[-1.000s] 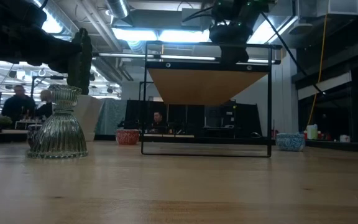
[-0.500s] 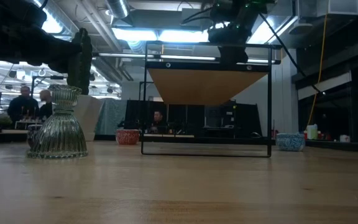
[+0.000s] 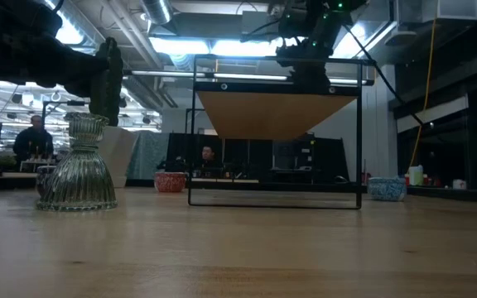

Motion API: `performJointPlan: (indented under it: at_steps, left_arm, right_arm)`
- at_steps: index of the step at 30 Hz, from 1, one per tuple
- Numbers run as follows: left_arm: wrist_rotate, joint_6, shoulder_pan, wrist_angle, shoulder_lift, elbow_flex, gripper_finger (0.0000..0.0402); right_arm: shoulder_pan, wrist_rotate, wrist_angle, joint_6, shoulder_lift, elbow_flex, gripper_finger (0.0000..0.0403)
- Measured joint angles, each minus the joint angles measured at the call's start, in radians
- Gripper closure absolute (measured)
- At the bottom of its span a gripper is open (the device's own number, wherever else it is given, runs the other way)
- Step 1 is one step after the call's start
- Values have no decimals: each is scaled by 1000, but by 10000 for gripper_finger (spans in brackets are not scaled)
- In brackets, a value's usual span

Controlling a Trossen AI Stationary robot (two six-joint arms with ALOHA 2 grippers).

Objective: Pick & Place candle stick holders
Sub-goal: Put the right transparent candle holder on the shelf

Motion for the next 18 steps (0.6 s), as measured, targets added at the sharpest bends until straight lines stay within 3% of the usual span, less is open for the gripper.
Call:
performJointPlan:
  at_steps: [18]
  left_arm:
    - [0, 0, 0, 0, 0, 0, 395]
  right_arm:
    - [-26, 16, 170, -39, 15, 0, 403]
